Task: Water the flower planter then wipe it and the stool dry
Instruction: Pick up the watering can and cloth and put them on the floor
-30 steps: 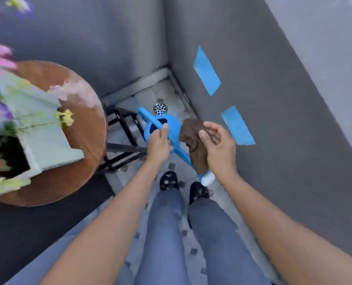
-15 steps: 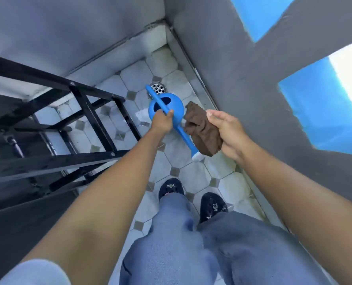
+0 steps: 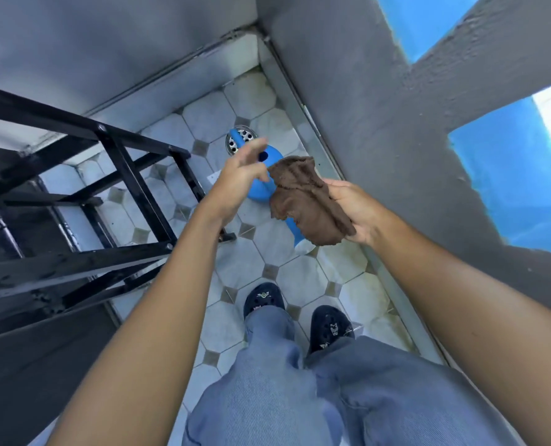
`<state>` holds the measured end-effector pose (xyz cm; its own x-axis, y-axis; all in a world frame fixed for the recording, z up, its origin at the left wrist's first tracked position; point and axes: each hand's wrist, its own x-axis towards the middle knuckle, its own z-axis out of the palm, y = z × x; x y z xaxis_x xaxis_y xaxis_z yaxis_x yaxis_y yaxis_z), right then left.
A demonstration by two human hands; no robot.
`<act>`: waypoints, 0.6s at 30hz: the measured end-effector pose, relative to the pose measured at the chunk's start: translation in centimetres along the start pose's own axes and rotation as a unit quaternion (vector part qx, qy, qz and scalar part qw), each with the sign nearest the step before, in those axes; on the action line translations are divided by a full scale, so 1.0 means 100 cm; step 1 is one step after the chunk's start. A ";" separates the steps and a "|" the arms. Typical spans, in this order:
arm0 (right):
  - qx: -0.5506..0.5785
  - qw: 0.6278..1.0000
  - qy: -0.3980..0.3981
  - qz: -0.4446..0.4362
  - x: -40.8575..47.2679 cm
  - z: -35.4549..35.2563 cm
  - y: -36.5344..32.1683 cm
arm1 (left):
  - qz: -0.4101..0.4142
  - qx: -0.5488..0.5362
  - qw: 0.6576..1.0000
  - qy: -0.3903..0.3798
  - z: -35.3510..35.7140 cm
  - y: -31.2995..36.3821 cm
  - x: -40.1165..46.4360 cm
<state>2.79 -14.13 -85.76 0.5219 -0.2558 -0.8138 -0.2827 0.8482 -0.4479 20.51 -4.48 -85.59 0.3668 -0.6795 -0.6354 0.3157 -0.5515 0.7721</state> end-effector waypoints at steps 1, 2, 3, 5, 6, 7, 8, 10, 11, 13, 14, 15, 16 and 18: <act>-0.008 1.000 -0.011 0.007 0.000 0.003 -0.003 | 0.010 0.014 0.998 -0.062 -0.004 0.005 -0.008; -0.017 0.999 -0.022 0.015 -0.001 0.007 -0.006 | 0.018 0.030 0.995 -0.098 -0.006 0.010 -0.015; -0.029 0.999 -0.032 0.025 0.000 0.011 -0.010 | 0.029 0.045 0.993 -0.101 -0.008 0.011 -0.017; -0.045 0.995 -0.073 0.057 -0.001 0.018 -0.019 | 0.064 0.030 0.995 -0.073 -0.010 0.015 -0.020; -0.033 0.991 -0.109 0.072 -0.001 0.019 -0.023 | 0.070 0.011 0.996 -0.055 -0.011 0.015 -0.019; -0.003 0.988 -0.137 0.078 0.001 0.018 -0.024 | 0.066 -0.016 0.997 -0.028 -0.011 0.012 -0.017; 0.029 0.986 -0.145 0.074 0.003 0.016 -0.026 | 0.058 -0.055 0.997 0.006 -0.011 0.008 -0.015; 0.066 0.985 -0.150 0.051 0.008 0.009 -0.026 | 0.038 -0.115 0.989 0.090 -0.010 -0.002 -0.009; 0.061 0.984 -0.160 0.041 0.009 0.006 -0.023 | 0.029 -0.133 0.983 0.124 -0.009 -0.008 -0.007; 0.005 0.990 -0.139 0.033 0.016 0.002 -0.013 | 0.013 -0.156 0.975 0.160 -0.005 -0.019 -0.005; -0.035 0.993 -0.108 0.025 0.020 0.004 -0.011 | 0.003 -0.168 0.972 0.166 -0.003 -0.024 -0.004; -0.075 0.995 -0.062 0.006 0.027 0.006 -0.011 | -0.008 -0.180 0.968 0.172 -0.003 -0.028 -0.003; -0.117 0.993 -0.008 -0.022 0.033 0.011 -0.015 | -0.015 -0.198 0.963 0.180 -0.003 -0.034 -0.001; -0.179 0.979 0.061 -0.077 0.050 0.021 -0.028 | -0.025 -0.244 0.948 0.202 -0.006 -0.042 0.001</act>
<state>7.87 -16.83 -87.75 0.4871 -0.4390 -0.7550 -0.4833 0.5846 -0.6517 19.73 -1.92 -88.89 0.6150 -0.3623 -0.7004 0.6729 -0.2220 0.7057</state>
